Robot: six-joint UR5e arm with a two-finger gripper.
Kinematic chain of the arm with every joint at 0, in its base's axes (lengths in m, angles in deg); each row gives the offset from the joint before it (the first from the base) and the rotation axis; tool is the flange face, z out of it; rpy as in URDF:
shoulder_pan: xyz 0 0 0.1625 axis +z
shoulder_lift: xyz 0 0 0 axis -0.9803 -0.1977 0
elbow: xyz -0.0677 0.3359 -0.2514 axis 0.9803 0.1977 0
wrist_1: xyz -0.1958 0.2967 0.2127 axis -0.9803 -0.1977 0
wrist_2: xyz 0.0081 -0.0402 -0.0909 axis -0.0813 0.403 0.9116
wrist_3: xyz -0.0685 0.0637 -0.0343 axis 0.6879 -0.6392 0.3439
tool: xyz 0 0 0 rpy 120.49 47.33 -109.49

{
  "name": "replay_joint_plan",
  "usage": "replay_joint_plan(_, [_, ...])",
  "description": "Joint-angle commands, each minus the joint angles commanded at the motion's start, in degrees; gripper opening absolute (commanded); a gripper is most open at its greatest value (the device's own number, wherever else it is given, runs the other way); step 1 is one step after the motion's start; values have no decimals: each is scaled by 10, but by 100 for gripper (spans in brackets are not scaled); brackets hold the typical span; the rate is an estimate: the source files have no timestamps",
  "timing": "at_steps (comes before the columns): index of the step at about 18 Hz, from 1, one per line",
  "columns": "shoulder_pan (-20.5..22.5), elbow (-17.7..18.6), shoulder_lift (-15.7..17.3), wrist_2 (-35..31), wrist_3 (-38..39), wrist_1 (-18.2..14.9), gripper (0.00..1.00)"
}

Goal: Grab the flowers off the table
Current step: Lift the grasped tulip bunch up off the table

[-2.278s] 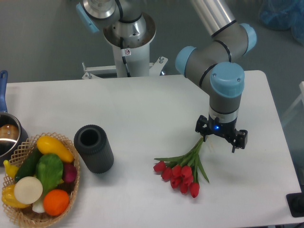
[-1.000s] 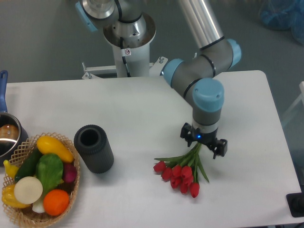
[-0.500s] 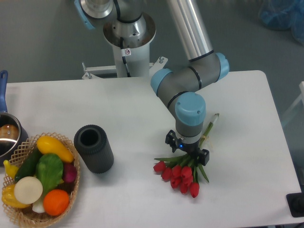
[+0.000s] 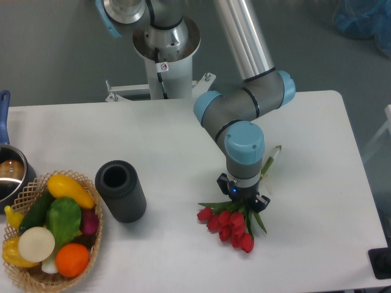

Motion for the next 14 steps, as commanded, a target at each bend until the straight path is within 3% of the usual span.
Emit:
replay_joint_plan(6, [30,1,26,1,22,-23,0])
replay_joint_plan(9, [46,-19,33,1,19,-31,0])
replay_joint_plan(11, [47,-49,33,1,19,-62,0])
replay_joint_plan(14, [59,-98,27,3,14,-143,0])
